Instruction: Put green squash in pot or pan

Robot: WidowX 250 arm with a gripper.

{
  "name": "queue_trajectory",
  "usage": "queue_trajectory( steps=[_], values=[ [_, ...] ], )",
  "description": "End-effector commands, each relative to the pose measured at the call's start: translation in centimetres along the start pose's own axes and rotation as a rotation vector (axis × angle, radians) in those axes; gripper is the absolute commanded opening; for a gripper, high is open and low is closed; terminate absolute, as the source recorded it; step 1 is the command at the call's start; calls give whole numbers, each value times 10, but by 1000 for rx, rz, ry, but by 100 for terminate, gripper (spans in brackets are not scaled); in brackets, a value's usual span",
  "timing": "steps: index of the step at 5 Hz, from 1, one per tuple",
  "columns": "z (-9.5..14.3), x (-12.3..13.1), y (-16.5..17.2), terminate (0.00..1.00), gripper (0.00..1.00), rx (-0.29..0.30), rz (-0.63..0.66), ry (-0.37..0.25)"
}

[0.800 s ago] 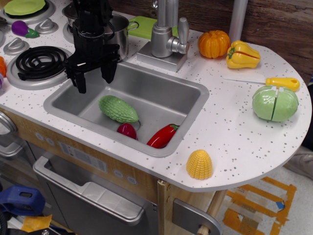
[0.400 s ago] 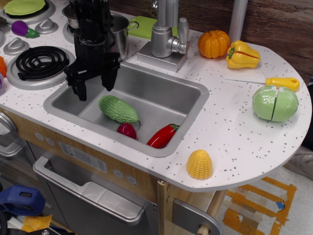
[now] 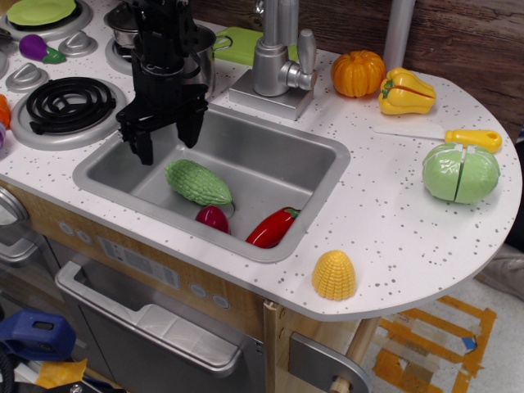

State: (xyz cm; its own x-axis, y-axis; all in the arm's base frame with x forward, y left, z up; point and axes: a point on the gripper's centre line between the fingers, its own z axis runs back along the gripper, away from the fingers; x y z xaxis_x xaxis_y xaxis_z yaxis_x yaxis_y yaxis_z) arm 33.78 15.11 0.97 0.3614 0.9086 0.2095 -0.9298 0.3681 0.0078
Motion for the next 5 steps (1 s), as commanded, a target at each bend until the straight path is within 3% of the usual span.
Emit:
queue_trajectory(
  steps=[1,2,4,5],
  values=[
    [3,7,-18,0,100,-84,7,-37],
    [-8,3,-25,0,100,-114,14,-30],
    [-30,-16,-32,0,100,-147,54,51],
    [-35,-23,-26,0,100,-138,73,80]
  ],
)
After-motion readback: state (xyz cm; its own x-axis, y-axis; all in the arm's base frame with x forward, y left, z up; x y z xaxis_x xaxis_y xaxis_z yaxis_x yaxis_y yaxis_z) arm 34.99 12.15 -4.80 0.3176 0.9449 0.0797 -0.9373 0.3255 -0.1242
